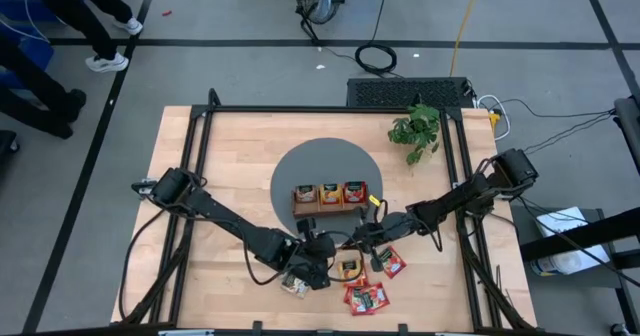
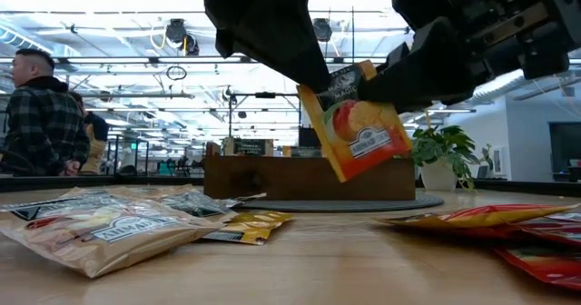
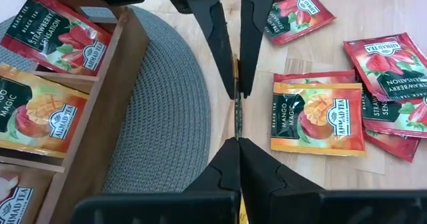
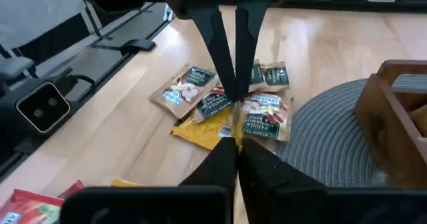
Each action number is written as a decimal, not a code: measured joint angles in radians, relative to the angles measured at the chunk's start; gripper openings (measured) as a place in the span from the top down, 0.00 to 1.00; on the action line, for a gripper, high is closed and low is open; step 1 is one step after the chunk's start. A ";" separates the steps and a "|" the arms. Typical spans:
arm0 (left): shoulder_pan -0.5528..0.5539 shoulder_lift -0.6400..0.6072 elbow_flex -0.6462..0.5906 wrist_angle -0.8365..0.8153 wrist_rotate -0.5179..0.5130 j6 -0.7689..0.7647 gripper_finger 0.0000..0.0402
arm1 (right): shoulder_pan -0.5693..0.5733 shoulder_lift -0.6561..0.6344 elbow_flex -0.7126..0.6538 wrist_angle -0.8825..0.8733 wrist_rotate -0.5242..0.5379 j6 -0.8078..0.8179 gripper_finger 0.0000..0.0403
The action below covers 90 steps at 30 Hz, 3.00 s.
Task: Pick & Place Tea
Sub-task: Put the top orange tea bag into the middle slot of the wooden organizer, then put the brown tea bag into the left slot of the wooden organizer
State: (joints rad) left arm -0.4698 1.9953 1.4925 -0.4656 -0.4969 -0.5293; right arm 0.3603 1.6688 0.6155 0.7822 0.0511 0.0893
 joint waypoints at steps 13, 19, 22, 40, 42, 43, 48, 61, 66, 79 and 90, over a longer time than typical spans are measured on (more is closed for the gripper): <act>-0.044 -0.091 0.000 -0.112 -0.077 0.011 0.71 | -0.039 -0.003 0.000 0.097 0.021 -0.025 1.00; -0.198 -0.142 -0.021 -0.300 -0.328 -0.169 0.68 | -0.096 -0.032 -0.018 0.197 0.076 -0.131 1.00; -0.279 -0.144 -0.061 -0.285 -0.439 -0.224 0.67 | -0.180 -0.057 -0.054 0.271 0.074 -0.153 1.00; -0.327 -0.143 -0.265 -0.259 -0.547 -0.464 0.67 | -0.426 0.113 -0.053 0.381 -0.072 0.078 1.00; -0.326 -0.143 -0.265 -0.258 -0.547 -0.464 0.67 | -0.423 0.140 -0.052 0.404 -0.050 0.087 1.00; -0.326 -0.143 -0.265 -0.256 -0.546 -0.463 0.67 | -0.420 0.151 -0.052 0.403 -0.029 0.087 1.00; -0.326 -0.143 -0.265 -0.231 -0.542 -0.438 0.67 | -0.395 0.176 -0.052 0.404 0.038 0.055 1.00; -0.326 -0.143 -0.265 -0.228 -0.540 -0.442 0.67 | -0.370 0.176 -0.052 0.387 0.056 0.080 1.00; -0.326 -0.143 -0.265 -0.228 -0.539 -0.442 0.67 | -0.363 0.176 -0.052 0.378 0.053 0.076 0.96; -0.324 -0.143 -0.265 -0.232 -0.506 -0.442 0.67 | -0.358 0.151 -0.053 0.390 0.086 0.028 0.78; -0.323 -0.143 -0.265 -0.233 -0.502 -0.437 0.67 | -0.344 -0.036 -0.053 0.225 0.129 -0.134 0.83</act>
State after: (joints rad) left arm -0.7933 1.8526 1.2278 -0.6982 -0.9985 -0.9667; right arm 0.0161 1.6331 0.5628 1.0077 0.1802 -0.0448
